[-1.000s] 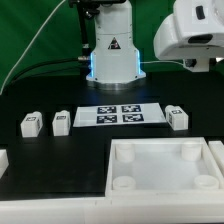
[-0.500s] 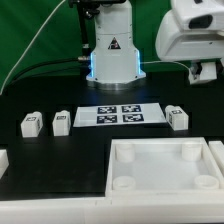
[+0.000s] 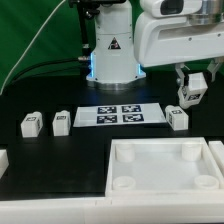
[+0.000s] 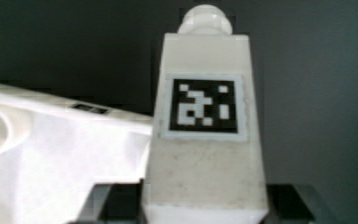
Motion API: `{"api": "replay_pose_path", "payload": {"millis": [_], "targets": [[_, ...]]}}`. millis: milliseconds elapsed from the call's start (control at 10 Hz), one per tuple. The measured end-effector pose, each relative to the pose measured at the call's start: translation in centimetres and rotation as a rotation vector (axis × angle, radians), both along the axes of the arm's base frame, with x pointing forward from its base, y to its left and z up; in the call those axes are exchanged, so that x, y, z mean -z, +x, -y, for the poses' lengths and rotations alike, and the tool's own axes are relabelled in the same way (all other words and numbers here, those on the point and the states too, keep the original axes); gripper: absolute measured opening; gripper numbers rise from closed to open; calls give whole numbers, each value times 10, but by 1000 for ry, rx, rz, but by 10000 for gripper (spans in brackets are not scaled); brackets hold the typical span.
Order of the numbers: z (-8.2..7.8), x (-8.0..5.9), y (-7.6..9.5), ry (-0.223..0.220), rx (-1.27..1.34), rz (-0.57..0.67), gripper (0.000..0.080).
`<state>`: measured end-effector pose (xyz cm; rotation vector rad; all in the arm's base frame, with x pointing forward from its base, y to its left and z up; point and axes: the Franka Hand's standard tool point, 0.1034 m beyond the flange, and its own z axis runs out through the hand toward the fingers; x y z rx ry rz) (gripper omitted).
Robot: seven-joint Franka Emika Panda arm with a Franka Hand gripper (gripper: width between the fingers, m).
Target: Assemble one leg
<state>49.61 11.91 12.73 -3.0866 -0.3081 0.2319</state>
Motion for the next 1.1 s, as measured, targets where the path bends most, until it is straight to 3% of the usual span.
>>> {"api": "replay_pose_path", "payload": {"millis": [200, 500, 600, 700, 800, 900, 1100], "targets": [[1, -11, 26, 15, -16, 25, 294], [0, -7, 28, 23, -14, 78, 294], [-1, -8, 37, 42, -9, 198, 294], [0, -6, 35, 58, -5, 305, 294], [5, -3, 30, 57, -31, 314, 294], [13, -10, 43, 52, -71, 300, 294], [19, -27, 85, 57, -129, 341, 294]]}}
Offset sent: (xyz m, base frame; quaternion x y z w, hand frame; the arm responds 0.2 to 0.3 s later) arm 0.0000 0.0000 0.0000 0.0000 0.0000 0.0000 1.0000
